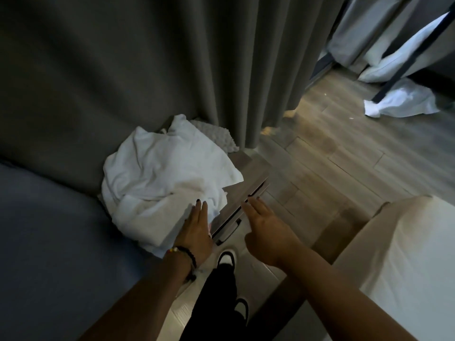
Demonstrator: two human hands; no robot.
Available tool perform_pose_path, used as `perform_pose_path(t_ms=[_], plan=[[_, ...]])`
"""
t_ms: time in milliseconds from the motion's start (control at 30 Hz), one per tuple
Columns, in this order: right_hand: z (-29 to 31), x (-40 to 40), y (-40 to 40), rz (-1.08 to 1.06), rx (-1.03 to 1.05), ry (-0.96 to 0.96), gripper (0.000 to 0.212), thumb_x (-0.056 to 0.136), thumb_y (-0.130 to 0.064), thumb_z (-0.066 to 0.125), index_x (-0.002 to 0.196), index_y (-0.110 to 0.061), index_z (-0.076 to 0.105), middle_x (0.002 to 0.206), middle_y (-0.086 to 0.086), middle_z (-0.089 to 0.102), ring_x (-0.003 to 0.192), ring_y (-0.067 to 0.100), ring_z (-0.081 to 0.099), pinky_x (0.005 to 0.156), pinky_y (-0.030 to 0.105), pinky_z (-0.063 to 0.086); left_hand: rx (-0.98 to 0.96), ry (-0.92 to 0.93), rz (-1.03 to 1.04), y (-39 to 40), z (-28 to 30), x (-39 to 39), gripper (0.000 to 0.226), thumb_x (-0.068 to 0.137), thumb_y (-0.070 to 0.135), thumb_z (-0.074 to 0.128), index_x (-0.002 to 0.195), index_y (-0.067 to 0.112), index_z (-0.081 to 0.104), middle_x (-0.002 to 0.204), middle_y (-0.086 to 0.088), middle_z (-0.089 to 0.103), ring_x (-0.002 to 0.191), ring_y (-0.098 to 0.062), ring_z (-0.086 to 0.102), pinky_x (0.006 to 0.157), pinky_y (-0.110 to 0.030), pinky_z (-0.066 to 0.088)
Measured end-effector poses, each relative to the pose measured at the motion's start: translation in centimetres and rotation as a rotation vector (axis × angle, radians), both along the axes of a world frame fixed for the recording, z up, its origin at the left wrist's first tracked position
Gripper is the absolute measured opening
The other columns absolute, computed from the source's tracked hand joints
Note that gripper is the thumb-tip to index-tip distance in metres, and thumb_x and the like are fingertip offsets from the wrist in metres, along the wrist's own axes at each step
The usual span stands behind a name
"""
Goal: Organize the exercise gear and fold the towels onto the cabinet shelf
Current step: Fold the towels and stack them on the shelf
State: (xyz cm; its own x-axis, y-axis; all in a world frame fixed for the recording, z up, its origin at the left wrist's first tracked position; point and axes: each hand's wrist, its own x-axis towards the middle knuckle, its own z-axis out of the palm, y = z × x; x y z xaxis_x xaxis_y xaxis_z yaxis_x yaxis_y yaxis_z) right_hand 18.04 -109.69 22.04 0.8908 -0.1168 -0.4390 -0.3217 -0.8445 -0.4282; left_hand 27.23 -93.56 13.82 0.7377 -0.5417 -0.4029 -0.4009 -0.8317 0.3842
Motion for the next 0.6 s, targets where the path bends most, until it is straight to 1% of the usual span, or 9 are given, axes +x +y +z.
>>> perform_pose_path(t_ms=[67, 133, 233, 300, 367, 400, 500, 567, 600], plan=[[-0.9, 1.5, -0.9, 0.016, 0.011, 0.033, 0.08, 0.089, -0.015, 0.053, 0.153, -0.02, 0.006, 0.162, 0.005, 0.0, 0.148, 0.023, -0.003, 0.117, 0.035, 0.015, 0.14, -0.051, -0.061, -0.1, -1.8, 2.5, 0.083, 0.094, 0.027, 0.055, 0.152, 0.007, 0.0, 0.161, -0.015, -0.006, 0.149, -0.03, 0.0, 0.121, -0.038, 0.007], [-1.7, 3.1, -1.7, 0.032, 0.017, 0.073, 0.079, 0.09, -0.017, 0.054, 0.153, -0.02, 0.008, 0.162, 0.006, 0.0, 0.148, 0.025, -0.001, 0.117, 0.036, 0.016, 0.321, -0.04, -0.173, -0.2, -3.3, 5.3, 0.084, 0.094, 0.037, 0.052, 0.152, 0.009, -0.002, 0.16, -0.015, -0.011, 0.148, -0.03, -0.007, 0.121, -0.039, 0.004], [-2.7, 6.0, -3.0, 0.059, -0.036, 0.128, 0.077, 0.091, -0.02, 0.053, 0.153, -0.019, 0.008, 0.161, 0.009, -0.001, 0.148, 0.028, -0.005, 0.118, 0.041, 0.005, 0.423, 0.028, -0.208, -0.4, -5.2, 8.6, 0.077, 0.094, 0.031, 0.052, 0.153, 0.011, 0.007, 0.161, -0.012, -0.008, 0.148, -0.029, -0.009, 0.12, -0.042, 0.006], [-3.5, 8.1, -3.8, 0.071, -0.063, 0.147, 0.074, 0.092, -0.023, 0.053, 0.153, -0.018, 0.01, 0.161, 0.01, 0.001, 0.148, 0.028, -0.004, 0.118, 0.042, 0.004, 0.396, 0.009, -0.194, -0.6, -6.2, 10.2, 0.074, 0.089, 0.023, 0.059, 0.15, 0.014, 0.018, 0.16, -0.01, 0.004, 0.148, -0.029, 0.002, 0.119, -0.041, 0.013], [-4.0, 10.0, -4.4, 0.079, -0.057, 0.171, 0.072, 0.093, -0.024, 0.054, 0.152, -0.018, 0.014, 0.161, 0.009, 0.005, 0.148, 0.028, -0.001, 0.119, 0.042, 0.007, 0.38, -0.087, -0.183, -0.7, -6.6, 11.2, 0.072, 0.083, 0.023, 0.066, 0.144, 0.018, 0.028, 0.151, -0.007, 0.025, 0.138, -0.03, 0.025, 0.11, -0.04, 0.028], [-4.2, 10.9, -4.5, 0.092, -0.053, 0.184, 0.071, 0.093, -0.024, 0.054, 0.152, -0.019, 0.015, 0.161, 0.009, 0.006, 0.148, 0.028, 0.0, 0.119, 0.042, 0.008, 0.395, -0.118, -0.182, -0.7, -6.6, 11.6, 0.067, 0.084, 0.025, 0.065, 0.141, 0.02, 0.03, 0.144, -0.005, 0.034, 0.131, -0.029, 0.032, 0.104, -0.04, 0.031], [-4.5, 13.3, -4.6, 0.157, -0.066, 0.224, 0.07, 0.094, -0.027, 0.053, 0.152, -0.018, 0.016, 0.161, 0.01, 0.006, 0.149, 0.028, 0.003, 0.119, 0.041, 0.009, 0.356, -0.084, -0.138, 0.2, -7.1, 12.1, 0.044, 0.092, 0.027, 0.054, 0.134, 0.025, 0.04, 0.134, -0.001, 0.044, 0.123, -0.027, 0.037, 0.099, -0.038, 0.028], [-4.2, 15.0, -4.4, 0.209, -0.074, 0.252, 0.07, 0.095, -0.03, 0.05, 0.153, -0.017, 0.013, 0.161, 0.011, 0.003, 0.149, 0.028, 0.001, 0.12, 0.041, 0.008, 0.215, -0.032, 0.08, 1.4, -6.6, 12.7, 0.037, 0.094, 0.032, 0.054, 0.13, 0.026, 0.049, 0.131, -0.001, 0.049, 0.123, -0.026, 0.041, 0.1, -0.036, 0.028], [-4.0, 15.9, -4.2, 0.235, -0.084, 0.259, 0.07, 0.096, -0.031, 0.048, 0.153, -0.016, 0.011, 0.161, 0.011, 0.002, 0.149, 0.028, 0.0, 0.12, 0.041, 0.007, 0.077, -0.022, 0.252, 2.1, -6.2, 13.0, 0.034, 0.093, 0.031, 0.058, 0.125, 0.022, 0.056, 0.127, -0.004, 0.054, 0.12, -0.028, 0.045, 0.099, -0.035, 0.031]])
